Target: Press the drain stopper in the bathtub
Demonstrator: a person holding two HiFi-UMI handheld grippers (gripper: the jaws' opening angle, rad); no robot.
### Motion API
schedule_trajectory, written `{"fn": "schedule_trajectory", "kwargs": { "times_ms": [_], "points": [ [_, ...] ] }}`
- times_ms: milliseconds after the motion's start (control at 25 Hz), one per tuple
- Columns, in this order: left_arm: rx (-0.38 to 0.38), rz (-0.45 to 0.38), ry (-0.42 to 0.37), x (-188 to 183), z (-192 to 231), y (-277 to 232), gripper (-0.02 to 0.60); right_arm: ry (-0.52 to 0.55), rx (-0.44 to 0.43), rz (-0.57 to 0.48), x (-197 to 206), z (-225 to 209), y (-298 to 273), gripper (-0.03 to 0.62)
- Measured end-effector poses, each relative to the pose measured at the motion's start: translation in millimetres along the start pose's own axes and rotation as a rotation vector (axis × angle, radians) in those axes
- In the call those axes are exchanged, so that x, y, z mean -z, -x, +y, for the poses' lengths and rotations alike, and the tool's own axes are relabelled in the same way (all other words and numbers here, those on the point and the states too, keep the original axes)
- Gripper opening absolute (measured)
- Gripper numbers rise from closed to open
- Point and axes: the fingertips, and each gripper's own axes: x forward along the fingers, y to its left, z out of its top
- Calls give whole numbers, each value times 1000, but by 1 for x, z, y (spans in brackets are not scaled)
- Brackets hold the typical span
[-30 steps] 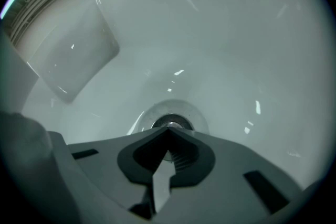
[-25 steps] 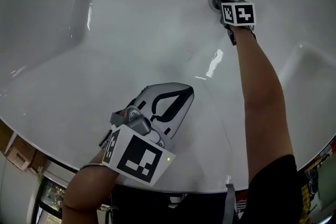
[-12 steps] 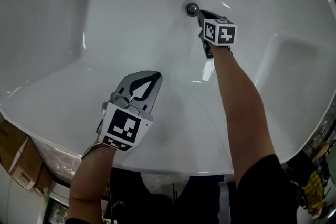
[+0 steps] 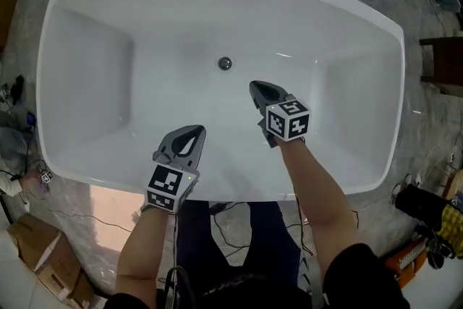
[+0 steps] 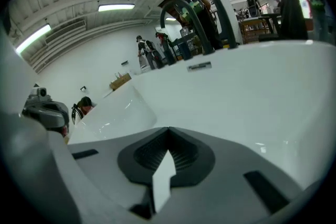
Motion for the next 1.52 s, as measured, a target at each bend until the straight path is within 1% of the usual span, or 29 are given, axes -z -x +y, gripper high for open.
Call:
{"fn": "schedule_trajectory", "kwargs": {
  "times_ms": [160,360,480,680,800,920,1080,1160,1280,1400,1520],
  "points": [
    [32,-32,53,-41,-31,29,8,28,-39,-40,-43,45,72,15],
    [84,-77,29,-95,-71,67,8,44,-44,-126,-94,95,162,15],
    [102,-108,-3,-126,-85,89,8,30,-37,-215,-123,119,209,15],
    [95,-152,-61,-165,-99,124,8,15,-49,-336,-155,156,265,15],
    [122,-186,-105,-184,-119,141,8,34,-69,-395,-171,177,292,15],
    [157,-213,-138,-199,-142,154,8,77,-88,-448,-188,198,321,15],
    [186,-268,-120,-219,-163,172,8,152,-103,-476,-199,224,354,15],
    [191,-277,-124,-224,-169,177,8,184,-105,-486,-199,237,365,15],
    [189,-264,-127,-217,-175,178,8,201,-118,-494,-188,251,376,15],
    [217,-246,-94,-209,-184,179,8,193,-127,-501,-177,258,382,15],
    [238,-223,-100,-202,-197,179,8,174,-142,-494,-166,261,386,15]
  ]
}}
